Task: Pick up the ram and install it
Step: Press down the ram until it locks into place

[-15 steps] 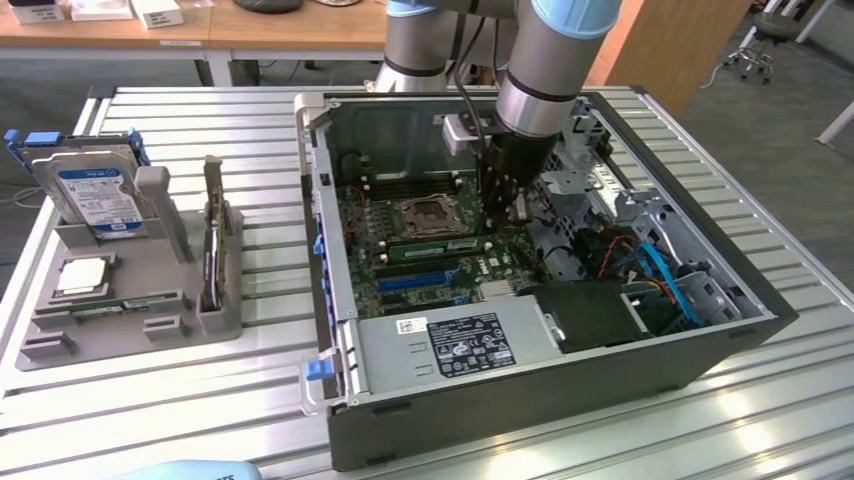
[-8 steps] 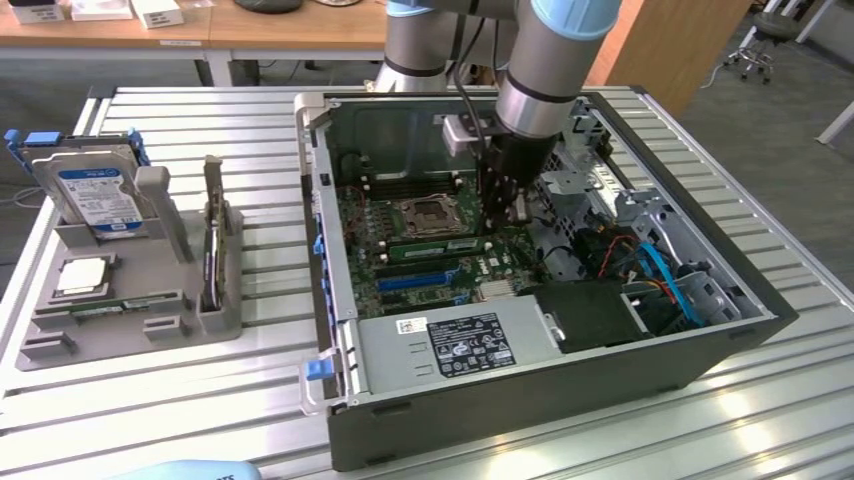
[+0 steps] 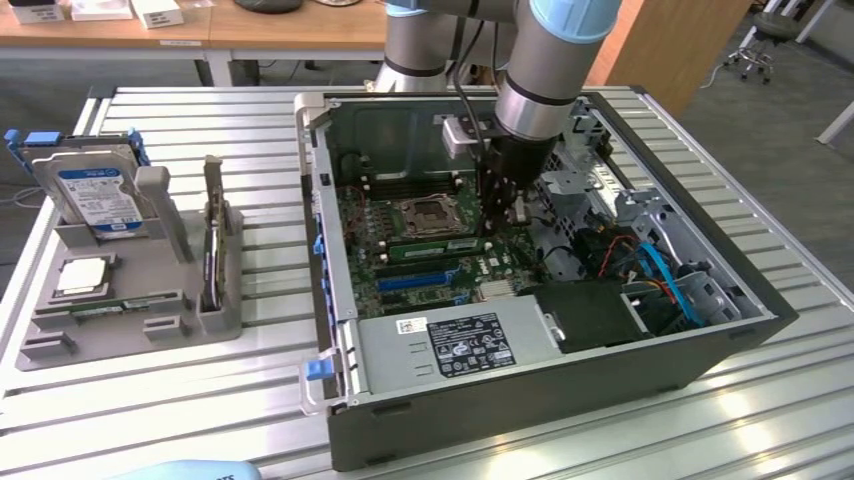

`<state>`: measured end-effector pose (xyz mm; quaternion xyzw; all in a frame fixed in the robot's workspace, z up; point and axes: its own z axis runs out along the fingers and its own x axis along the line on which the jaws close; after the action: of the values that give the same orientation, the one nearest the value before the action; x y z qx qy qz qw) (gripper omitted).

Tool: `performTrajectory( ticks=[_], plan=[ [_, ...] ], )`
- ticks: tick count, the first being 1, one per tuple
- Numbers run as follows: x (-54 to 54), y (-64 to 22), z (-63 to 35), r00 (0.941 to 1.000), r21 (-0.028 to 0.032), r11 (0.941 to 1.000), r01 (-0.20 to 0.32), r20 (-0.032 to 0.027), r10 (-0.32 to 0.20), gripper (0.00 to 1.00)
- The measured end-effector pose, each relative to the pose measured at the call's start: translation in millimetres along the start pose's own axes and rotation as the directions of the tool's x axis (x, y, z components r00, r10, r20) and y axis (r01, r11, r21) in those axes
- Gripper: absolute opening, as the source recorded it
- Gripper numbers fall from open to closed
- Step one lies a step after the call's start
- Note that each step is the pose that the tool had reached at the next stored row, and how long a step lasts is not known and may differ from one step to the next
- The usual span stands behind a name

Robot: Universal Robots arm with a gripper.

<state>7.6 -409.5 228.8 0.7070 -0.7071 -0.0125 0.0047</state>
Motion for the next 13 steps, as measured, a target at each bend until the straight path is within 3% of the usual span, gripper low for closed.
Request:
performTrajectory(
  ticks=[13],
  plan=[
    [0.0, -0.1, 2.0, 1.0, 0.0, 1.0, 0.0, 0.0002, 0.0, 0.1]
  ],
)
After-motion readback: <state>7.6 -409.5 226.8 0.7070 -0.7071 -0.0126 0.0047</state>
